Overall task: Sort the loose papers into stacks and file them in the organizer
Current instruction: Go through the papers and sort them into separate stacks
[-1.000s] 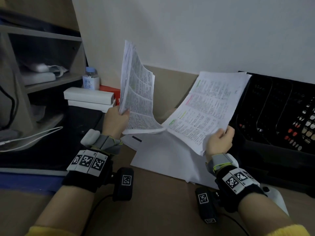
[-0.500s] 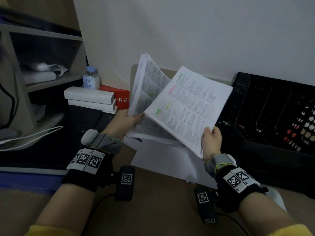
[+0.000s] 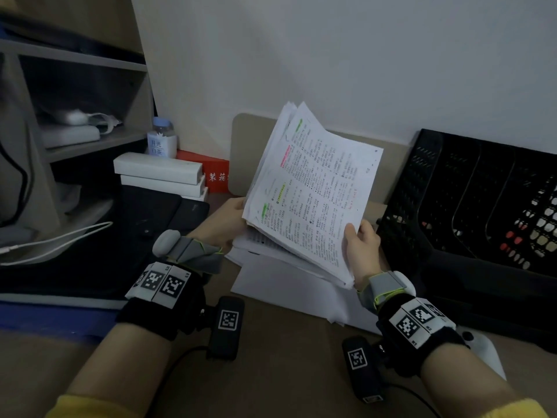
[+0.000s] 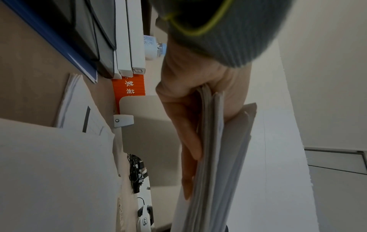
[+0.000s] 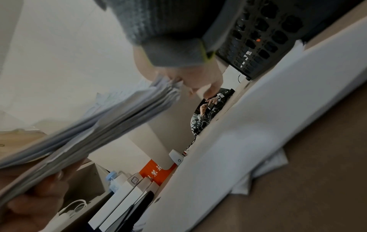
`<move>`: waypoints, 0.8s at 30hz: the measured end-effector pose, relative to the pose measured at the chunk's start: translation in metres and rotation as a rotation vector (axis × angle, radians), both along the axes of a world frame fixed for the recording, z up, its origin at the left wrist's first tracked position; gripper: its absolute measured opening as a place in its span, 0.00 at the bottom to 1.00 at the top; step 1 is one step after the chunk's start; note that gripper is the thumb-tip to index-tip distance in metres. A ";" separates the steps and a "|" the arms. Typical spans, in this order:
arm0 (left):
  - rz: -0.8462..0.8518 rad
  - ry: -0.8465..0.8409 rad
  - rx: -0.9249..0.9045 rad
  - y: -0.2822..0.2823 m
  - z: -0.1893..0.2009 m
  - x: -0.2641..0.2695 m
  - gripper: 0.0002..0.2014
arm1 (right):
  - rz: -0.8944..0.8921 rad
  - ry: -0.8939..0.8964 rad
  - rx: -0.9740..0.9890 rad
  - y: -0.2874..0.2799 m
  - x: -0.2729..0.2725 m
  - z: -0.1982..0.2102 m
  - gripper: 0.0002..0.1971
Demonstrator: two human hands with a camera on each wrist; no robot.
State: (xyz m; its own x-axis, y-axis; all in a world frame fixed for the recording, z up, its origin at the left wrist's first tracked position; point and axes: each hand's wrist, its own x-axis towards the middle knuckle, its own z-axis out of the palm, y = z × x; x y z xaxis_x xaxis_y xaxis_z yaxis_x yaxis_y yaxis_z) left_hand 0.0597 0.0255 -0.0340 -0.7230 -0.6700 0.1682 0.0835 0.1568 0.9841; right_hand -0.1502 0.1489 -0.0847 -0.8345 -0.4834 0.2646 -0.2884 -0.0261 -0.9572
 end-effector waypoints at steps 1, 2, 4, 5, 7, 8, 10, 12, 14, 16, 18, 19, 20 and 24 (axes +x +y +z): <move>-0.007 0.002 0.003 0.000 0.000 0.001 0.11 | 0.038 -0.024 -0.002 0.000 0.001 0.001 0.08; -0.011 0.000 -0.001 0.000 0.000 0.001 0.09 | 0.074 -0.048 0.001 0.002 0.003 0.002 0.08; -0.005 -0.014 -0.006 0.000 0.000 0.002 0.07 | 0.107 -0.060 0.001 0.004 0.005 0.002 0.08; 0.000 -0.018 0.000 -0.001 0.000 0.002 0.06 | 0.106 -0.040 -0.003 0.005 0.005 0.001 0.08; 0.004 -0.034 0.017 -0.005 -0.002 -0.001 0.05 | 0.077 0.012 -0.021 0.006 0.004 0.000 0.08; 0.005 -0.042 0.023 -0.005 -0.003 -0.001 0.06 | 0.062 0.031 -0.039 0.005 0.004 0.000 0.07; -0.011 -0.010 0.072 -0.004 -0.004 -0.002 0.11 | 0.045 0.051 -0.101 0.006 0.006 0.001 0.07; -0.030 0.026 0.160 -0.001 0.000 -0.005 0.21 | 0.037 0.086 -0.157 0.006 0.010 0.005 0.09; -0.037 0.068 0.228 0.001 0.006 -0.009 0.21 | 0.026 0.130 -0.180 0.006 0.011 0.006 0.09; -0.062 0.088 0.279 -0.002 0.006 -0.010 0.18 | 0.008 0.184 -0.197 0.007 0.013 0.008 0.12; -0.084 0.043 0.246 -0.003 0.004 -0.007 0.10 | -0.009 0.239 -0.210 0.007 0.014 0.008 0.14; -0.101 0.004 0.218 -0.004 0.003 -0.004 0.06 | -0.014 0.268 -0.213 0.007 0.014 0.008 0.16; -0.100 -0.037 0.177 -0.006 0.000 0.000 0.09 | -0.015 0.291 -0.219 0.008 0.016 0.010 0.17; -0.087 -0.022 0.094 -0.007 -0.004 -0.004 0.20 | -0.005 0.257 -0.314 0.008 0.017 0.014 0.25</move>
